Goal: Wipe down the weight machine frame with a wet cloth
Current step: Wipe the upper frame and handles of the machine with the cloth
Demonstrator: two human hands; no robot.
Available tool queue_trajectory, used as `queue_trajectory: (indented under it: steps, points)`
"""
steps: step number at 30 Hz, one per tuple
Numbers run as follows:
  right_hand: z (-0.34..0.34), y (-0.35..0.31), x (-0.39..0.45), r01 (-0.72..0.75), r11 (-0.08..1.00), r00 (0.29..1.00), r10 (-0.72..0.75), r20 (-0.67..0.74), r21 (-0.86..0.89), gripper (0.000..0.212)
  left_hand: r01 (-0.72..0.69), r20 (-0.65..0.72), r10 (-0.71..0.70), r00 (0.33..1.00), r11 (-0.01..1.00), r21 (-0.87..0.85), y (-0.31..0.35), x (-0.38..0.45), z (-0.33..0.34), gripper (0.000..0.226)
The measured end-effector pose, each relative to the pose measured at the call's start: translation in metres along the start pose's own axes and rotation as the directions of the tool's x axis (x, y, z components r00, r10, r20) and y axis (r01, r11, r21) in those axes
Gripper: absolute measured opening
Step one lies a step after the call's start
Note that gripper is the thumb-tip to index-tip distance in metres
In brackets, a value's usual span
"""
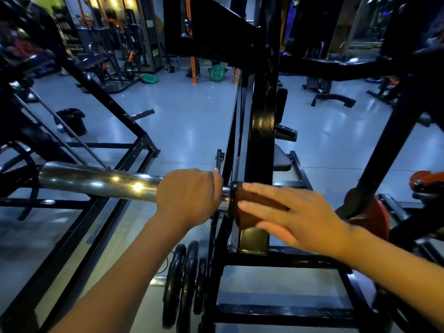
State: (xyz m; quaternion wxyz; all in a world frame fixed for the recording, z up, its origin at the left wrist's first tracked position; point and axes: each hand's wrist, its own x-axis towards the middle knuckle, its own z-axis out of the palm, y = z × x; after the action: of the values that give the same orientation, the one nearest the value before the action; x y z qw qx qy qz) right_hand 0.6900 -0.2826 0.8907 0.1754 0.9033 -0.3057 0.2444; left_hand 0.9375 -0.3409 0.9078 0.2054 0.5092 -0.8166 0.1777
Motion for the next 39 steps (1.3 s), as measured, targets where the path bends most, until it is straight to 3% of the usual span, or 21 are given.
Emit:
queue_trajectory:
  steps: [4, 6, 9, 12, 15, 17, 19, 23, 25, 27, 31, 33, 37, 39]
  points:
    - [-0.007, 0.032, 0.035, -0.28, 0.96, 0.943, 0.279, -0.18, 0.022, 0.046, 0.004, -0.017, -0.004, 1.0, 1.0, -0.015, 0.0, -0.001, 0.0, 0.064]
    - [-0.002, 0.021, 0.031, -0.355, 0.933, 0.912, 0.361, -0.196, 0.067, 0.047, 0.009, -0.015, -0.01, 1.0, 1.0, -0.021, 0.001, -0.002, 0.0, 0.063]
    - [0.007, -0.01, 0.0, -0.163, 0.98, 0.981, 0.174, -0.088, 0.114, 0.044, -0.005, 0.008, 0.005, 1.0, 1.0, 0.018, 0.0, 0.0, -0.001, 0.062]
    - [0.0, 0.001, -0.007, 0.05, 0.999, 0.999, -0.05, 0.012, 0.003, 0.042, -0.002, 0.013, 0.002, 1.0, 1.0, 0.014, 0.001, 0.0, -0.001, 0.061]
    - [-0.012, 0.03, 0.023, -0.132, 0.991, 0.989, 0.131, -0.074, -0.011, 0.044, 0.001, 0.007, 0.0, 1.0, 1.0, -0.009, 0.001, -0.001, -0.002, 0.06]
    - [-0.013, 0.038, 0.04, -0.298, 0.955, 0.943, 0.296, -0.154, 0.01, 0.048, 0.02, 0.013, -0.019, 1.0, 0.999, -0.042, 0.002, -0.002, -0.002, 0.061]
    - [-0.008, 0.027, 0.04, -0.356, 0.933, 0.917, 0.36, -0.169, 0.054, 0.049, 0.03, 0.004, -0.03, 1.0, 0.998, -0.056, 0.001, -0.001, -0.002, 0.063]
    - [0.001, -0.012, 0.0, -0.175, 0.971, 0.983, 0.182, -0.031, 0.166, 0.044, 0.024, -0.018, -0.025, 1.0, 0.999, -0.027, 0.002, 0.0, -0.002, 0.064]
    - [-0.002, -0.006, -0.004, -0.084, 0.987, 0.996, 0.082, 0.023, 0.135, 0.043, 0.03, -0.008, -0.03, 1.0, 0.999, -0.026, 0.002, 0.0, -0.002, 0.064]
    - [-0.007, 0.009, 0.008, -0.098, 0.991, 0.995, 0.098, 0.014, 0.088, 0.045, 0.035, 0.015, -0.034, 0.999, 0.999, -0.034, 0.001, 0.001, -0.002, 0.064]
    - [-0.015, 0.019, 0.035, -0.311, 0.946, 0.942, 0.319, -0.101, 0.092, 0.048, 0.033, 0.02, -0.032, 0.999, 0.999, -0.039, 0.002, 0.0, -0.003, 0.063]
    - [-0.013, 0.005, 0.029, -0.271, 0.957, 0.958, 0.278, -0.067, 0.1, 0.047, 0.023, 0.034, -0.022, 0.999, 0.999, -0.023, 0.001, 0.0, -0.003, 0.063]
    - [-0.008, -0.005, 0.009, -0.038, 0.995, 0.998, 0.033, 0.055, 0.089, 0.044, 0.008, 0.047, -0.008, 0.999, 1.0, 0.003, 0.003, 0.002, -0.007, 0.062]
    - [-0.009, 0.008, 0.018, -0.081, 0.996, 0.997, 0.081, 0.015, 0.043, 0.045, 0.027, 0.049, -0.027, 0.998, 1.0, 0.002, 0.003, 0.001, -0.008, 0.063]
